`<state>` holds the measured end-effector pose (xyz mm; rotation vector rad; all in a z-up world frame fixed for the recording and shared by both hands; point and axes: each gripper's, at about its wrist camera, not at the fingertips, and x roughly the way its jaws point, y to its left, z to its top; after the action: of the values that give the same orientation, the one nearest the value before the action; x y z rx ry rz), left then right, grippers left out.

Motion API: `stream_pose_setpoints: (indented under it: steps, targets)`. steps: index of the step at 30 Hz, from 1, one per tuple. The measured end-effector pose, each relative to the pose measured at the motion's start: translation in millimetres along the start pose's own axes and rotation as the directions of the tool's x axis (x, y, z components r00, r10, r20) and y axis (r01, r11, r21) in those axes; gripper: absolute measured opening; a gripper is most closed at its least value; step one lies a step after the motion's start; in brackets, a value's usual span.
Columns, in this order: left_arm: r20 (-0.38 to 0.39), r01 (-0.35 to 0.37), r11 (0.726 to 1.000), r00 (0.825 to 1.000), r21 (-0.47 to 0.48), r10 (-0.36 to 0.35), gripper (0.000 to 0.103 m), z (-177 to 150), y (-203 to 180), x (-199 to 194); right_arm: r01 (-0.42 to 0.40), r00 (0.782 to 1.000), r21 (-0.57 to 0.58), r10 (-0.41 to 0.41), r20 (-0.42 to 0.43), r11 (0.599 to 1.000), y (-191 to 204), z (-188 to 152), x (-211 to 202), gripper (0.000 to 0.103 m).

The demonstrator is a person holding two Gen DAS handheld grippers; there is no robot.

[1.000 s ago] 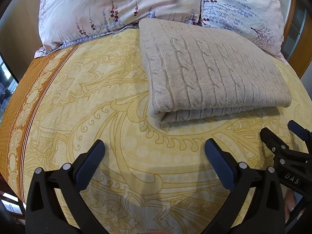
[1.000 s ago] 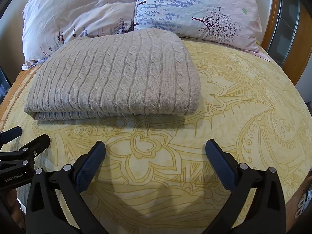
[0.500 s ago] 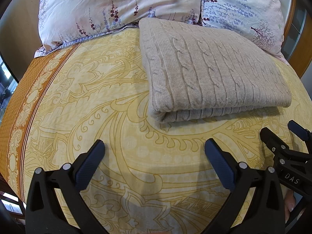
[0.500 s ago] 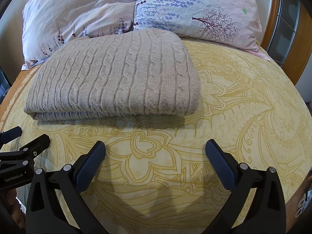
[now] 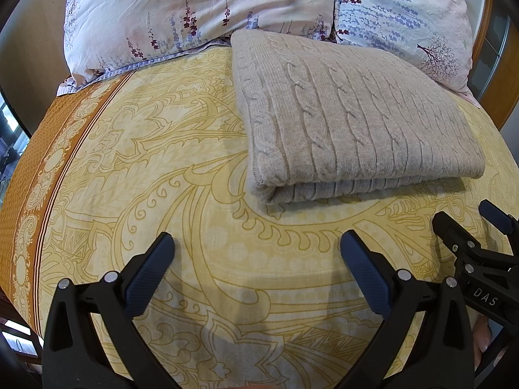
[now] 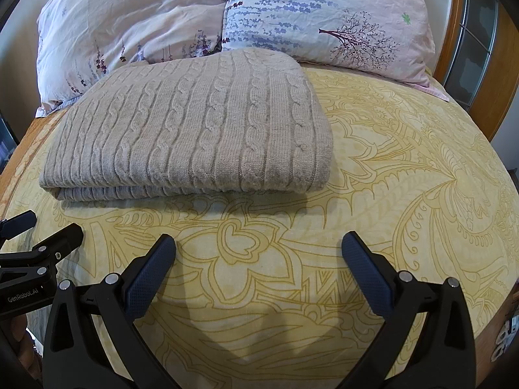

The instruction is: Fold small clothes

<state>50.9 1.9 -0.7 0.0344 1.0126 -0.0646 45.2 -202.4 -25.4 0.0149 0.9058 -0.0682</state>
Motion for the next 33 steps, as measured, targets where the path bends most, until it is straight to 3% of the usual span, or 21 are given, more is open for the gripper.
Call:
stream_pose_setpoints:
  steps: [33]
  targets:
    - [-0.01, 0.002, 1.0, 1.0, 0.001, -0.002, 0.101, 0.9, 1.0, 1.4, 0.002, 1.0, 0.002, -0.002, 0.0, 1.0, 0.5, 0.3, 0.7, 0.102]
